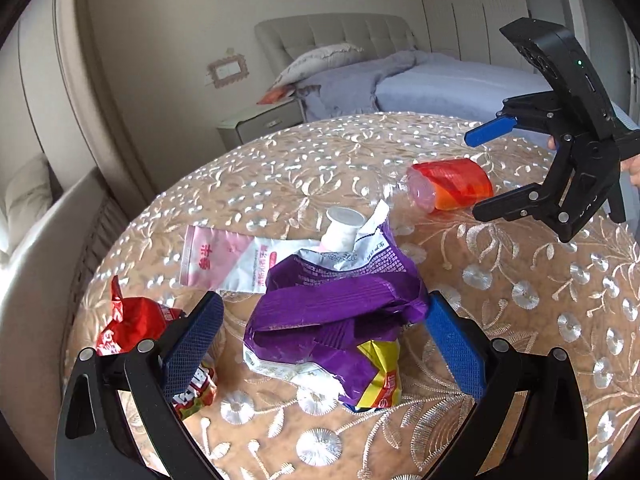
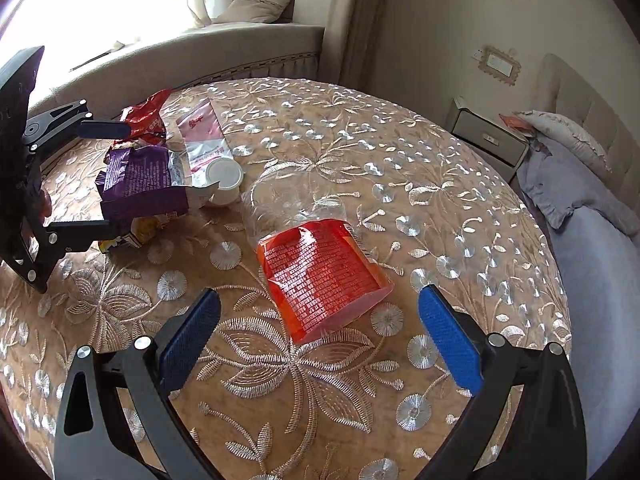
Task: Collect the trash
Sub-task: 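Grasp the purple chip bag with the left tool while the right tool grasps the red translucent cup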
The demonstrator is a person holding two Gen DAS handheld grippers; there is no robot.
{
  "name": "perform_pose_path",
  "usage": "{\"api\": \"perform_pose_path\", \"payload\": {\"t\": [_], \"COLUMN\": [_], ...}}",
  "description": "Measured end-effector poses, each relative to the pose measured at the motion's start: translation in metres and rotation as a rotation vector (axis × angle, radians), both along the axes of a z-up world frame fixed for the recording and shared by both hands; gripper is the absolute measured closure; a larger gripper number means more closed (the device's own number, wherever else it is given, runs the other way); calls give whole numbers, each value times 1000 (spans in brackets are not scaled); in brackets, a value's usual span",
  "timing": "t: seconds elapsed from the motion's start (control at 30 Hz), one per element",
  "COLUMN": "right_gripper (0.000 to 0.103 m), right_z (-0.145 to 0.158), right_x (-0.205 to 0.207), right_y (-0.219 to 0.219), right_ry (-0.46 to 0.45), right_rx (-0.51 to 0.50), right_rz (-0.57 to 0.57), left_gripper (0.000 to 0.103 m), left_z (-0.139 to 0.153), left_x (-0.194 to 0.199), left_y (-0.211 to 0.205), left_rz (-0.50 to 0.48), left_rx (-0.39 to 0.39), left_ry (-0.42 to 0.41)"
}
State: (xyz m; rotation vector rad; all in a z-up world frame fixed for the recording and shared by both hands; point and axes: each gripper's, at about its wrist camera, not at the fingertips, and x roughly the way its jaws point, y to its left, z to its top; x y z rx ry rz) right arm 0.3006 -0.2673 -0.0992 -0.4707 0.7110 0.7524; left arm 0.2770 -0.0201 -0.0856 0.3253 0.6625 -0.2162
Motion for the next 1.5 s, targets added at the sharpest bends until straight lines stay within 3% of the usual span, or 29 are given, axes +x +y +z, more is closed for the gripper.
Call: {"api": "perform_pose_path", "payload": {"t": [0.27, 0.37, 0.4, 0.43, 0.53, 0.57, 0.87, 1.2, 1.5], "right_gripper": [5, 5, 5, 5, 21, 32, 33, 46, 48], "right_z": [-21, -25, -25, -25, -24, -23, -10, 13, 28], "right_x": [36, 40, 40, 38, 29, 26, -36, -108, -155], "right_y": [25, 33, 34, 35, 37, 35, 17, -18, -61], "right_ry": [74, 94, 100, 99, 119, 131, 68, 29, -17], "right_rx": [-66, -69, -69, -68, -45, -33, -19, 38, 93], "right_rz": [61, 81, 83, 88, 105, 105, 75, 56, -7], "left_gripper": [5, 6, 7, 16, 18, 19, 21, 21, 21], "left_z": [-18, -24, -24, -24, -23, -22, -12, 11, 24], "left_x": [24, 30, 31, 31, 29, 27, -9, -66, -105], "left_y": [-2, 0, 1, 3, 6, 6, -17, -44, -78], "left_rz": [-15, -7, -5, -5, 2, 0, -54, -89, -156], "left_rx": [45, 24, 14, 1, -25, -30, -29, -20, 4], "left_ry": [121, 177, 184, 189, 191, 193, 151, 104, 73]}}
